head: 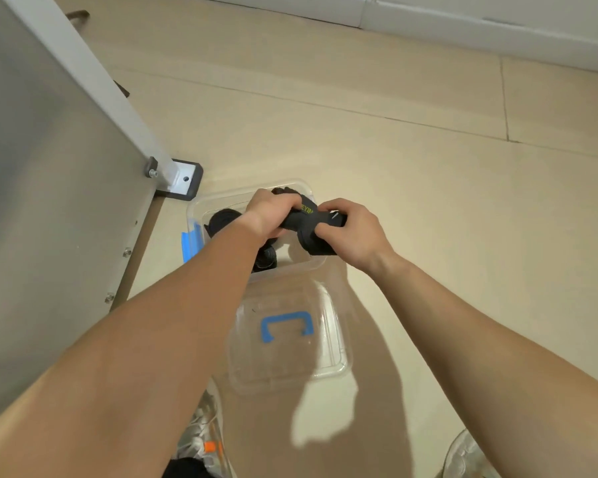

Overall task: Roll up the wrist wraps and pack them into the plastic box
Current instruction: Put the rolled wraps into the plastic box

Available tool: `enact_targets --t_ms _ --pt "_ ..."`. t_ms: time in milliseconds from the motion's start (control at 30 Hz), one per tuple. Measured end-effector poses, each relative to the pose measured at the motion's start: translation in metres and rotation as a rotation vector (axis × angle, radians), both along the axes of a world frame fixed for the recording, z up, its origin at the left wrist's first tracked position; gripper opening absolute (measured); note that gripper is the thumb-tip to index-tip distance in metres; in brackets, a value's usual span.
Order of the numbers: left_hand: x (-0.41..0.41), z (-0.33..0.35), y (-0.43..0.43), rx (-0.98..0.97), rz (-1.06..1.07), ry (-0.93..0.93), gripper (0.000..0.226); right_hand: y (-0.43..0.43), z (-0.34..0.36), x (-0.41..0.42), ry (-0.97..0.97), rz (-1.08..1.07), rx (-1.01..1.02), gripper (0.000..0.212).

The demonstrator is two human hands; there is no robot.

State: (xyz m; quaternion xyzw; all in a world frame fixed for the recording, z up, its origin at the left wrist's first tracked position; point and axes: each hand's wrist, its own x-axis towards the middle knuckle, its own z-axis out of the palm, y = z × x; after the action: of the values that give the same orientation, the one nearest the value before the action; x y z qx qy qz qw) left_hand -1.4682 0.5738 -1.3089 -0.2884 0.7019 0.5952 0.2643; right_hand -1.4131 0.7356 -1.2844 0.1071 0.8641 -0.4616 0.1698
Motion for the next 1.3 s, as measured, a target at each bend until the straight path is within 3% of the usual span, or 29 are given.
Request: enact_targets --t_ms 333,567,900,1067,1200,1300 --pt "-0.01 -0.017 -0.018 -0.26 -0.302 0.17 0.06 -0.019 -0.021 -0.004 0.052 0.266 0.137 0.042" --pt "-0.012 -0.014 -0.025 -0.496 -0.502 0.25 0.066 -0.035 -0.033 0.0 0.118 0.452 0.377 0.041" --pt "-0.012 -0.008 -0.009 -0.975 -0.773 0.377 0.057 -0.038 -0.03 0.003 0.132 0.531 0.503 0.04" --pt "-0.016 -0.009 0.004 -0.8 -0.638 0.308 0.045 -0.032 -0.032 0.003 0.13 0.577 0.515 0.046" --pt "-0.023 -0.006 -0.001 -0.449 -0.445 0.177 0.033 -0.035 -0.034 0.005 0.116 0.438 0.445 0.045" --pt "-0.029 -0.005 -0.007 -0.321 -0.361 0.096 0.026 -0.04 -0.04 0.006 0.133 0.435 0.545 0.041"
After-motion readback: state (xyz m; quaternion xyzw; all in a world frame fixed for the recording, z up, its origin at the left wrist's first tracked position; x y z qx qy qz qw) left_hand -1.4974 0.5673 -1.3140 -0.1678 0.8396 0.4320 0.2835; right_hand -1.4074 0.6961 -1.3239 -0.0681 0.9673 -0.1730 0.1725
